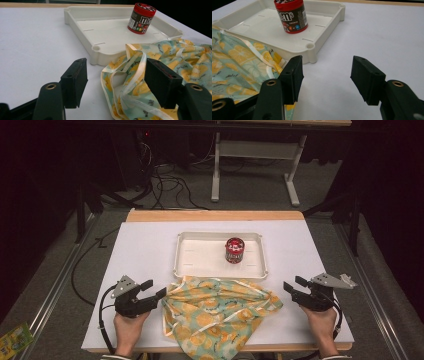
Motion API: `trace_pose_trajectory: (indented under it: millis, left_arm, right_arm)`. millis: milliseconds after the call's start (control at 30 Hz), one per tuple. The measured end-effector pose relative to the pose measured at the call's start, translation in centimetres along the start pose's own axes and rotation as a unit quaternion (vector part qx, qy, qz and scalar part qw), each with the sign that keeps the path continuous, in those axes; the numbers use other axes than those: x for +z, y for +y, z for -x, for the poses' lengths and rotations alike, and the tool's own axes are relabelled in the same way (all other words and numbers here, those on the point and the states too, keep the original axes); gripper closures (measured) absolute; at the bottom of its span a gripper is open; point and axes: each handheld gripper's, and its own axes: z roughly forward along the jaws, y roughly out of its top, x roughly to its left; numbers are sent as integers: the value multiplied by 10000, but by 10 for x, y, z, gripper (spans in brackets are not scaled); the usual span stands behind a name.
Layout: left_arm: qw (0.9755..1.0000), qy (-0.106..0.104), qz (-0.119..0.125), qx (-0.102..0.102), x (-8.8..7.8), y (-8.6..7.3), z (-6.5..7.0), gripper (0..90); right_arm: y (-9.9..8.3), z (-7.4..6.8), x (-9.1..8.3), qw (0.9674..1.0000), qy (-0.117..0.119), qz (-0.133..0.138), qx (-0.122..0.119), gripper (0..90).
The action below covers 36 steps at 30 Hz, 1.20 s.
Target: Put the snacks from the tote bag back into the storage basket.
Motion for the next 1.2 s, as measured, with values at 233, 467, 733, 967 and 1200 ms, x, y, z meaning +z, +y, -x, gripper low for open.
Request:
trace_pose_trajectory:
  millis: [233,467,733,967,1200]
  left_arm:
    - [9999,135,-81,-20,4,-3,-2,356]
    - [9996,248,-122,-34,7,-6,-4,356]
    - [9992,351,-140,-158,12,-8,-11,358]
    - [9988,424,-185,-176,17,-9,-15,360]
    - [9980,531,-262,-229,24,-12,-19,362]
  right_arm:
    - [-3,4,3,9999,-69,-57,77,443]
    - [-11,13,7,9994,-222,-122,235,447]
    - [-14,19,9,9989,-331,-157,283,448]
    - [-14,21,13,9987,-403,-178,258,449]
    - [-14,22,19,9982,-455,-238,304,449]
